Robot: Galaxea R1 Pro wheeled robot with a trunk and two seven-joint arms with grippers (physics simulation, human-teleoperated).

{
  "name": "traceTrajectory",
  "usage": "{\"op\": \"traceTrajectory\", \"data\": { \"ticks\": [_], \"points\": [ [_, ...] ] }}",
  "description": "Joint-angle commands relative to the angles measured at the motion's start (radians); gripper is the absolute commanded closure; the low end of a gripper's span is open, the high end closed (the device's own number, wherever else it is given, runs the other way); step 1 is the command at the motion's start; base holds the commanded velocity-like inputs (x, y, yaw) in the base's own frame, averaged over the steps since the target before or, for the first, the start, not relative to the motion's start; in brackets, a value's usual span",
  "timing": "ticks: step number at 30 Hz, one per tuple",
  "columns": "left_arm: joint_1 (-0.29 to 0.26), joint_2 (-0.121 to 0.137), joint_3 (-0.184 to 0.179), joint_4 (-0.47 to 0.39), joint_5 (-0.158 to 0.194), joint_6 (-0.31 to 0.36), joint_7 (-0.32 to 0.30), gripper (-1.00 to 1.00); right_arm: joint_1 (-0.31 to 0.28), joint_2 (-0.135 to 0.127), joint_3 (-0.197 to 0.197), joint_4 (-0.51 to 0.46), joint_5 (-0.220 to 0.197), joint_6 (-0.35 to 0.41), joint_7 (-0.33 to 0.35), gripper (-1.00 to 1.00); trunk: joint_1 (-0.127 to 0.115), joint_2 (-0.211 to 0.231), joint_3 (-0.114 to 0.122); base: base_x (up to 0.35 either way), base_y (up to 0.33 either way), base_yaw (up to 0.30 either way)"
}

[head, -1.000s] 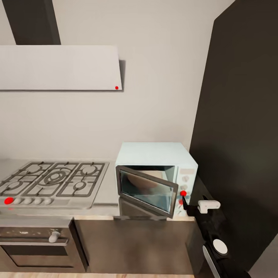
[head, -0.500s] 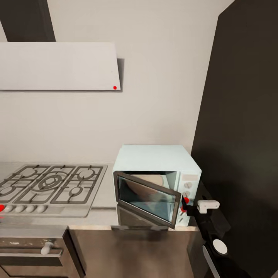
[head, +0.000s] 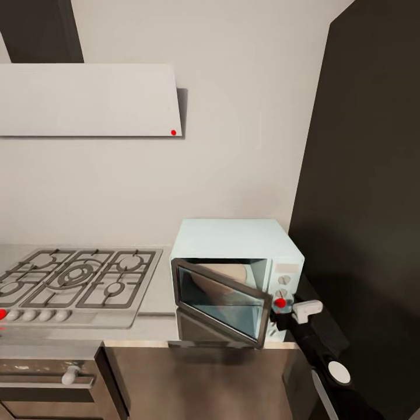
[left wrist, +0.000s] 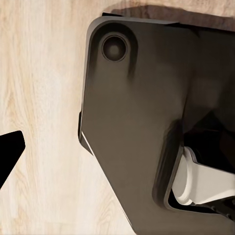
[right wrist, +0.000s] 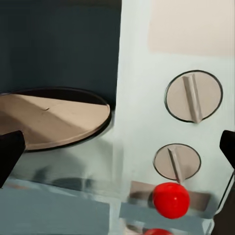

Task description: In the kitchen, take the popcorn bag from the countertop, put it into the microwave, and heat it until the popcorn is cooked so the cooked popcorn ends up inside the bag.

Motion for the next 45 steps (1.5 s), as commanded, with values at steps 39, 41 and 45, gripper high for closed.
{"op": "traceTrajectory", "data": {
  "ticks": [39, 41, 45],
  "points": [
    [0.0, -0.002, 0.004, -0.002, 0.0, -0.001, 0.0, -1.0, 0.003, -0.002, -0.117, 0.001, 0.007, 0.018, 0.453, -1.0, 0.0, -0.001, 0.0, -0.026, 0.0, 0.015],
    [0.0, -0.002, 0.004, -0.002, 0.0, -0.001, 0.0, -1.0, 0.003, -0.002, -0.117, 0.001, 0.007, 0.018, 0.453, -1.0, 0.0, -0.001, 0.0, -0.003, 0.0, 0.23],
    [0.0, -0.002, 0.004, -0.002, 0.0, 0.0, 0.0, -1.0, 0.003, -0.002, -0.117, 0.001, 0.007, 0.018, 0.453, -1.0, 0.0, -0.001, 0.0, -0.001, 0.0, 0.248]
  ]
}}
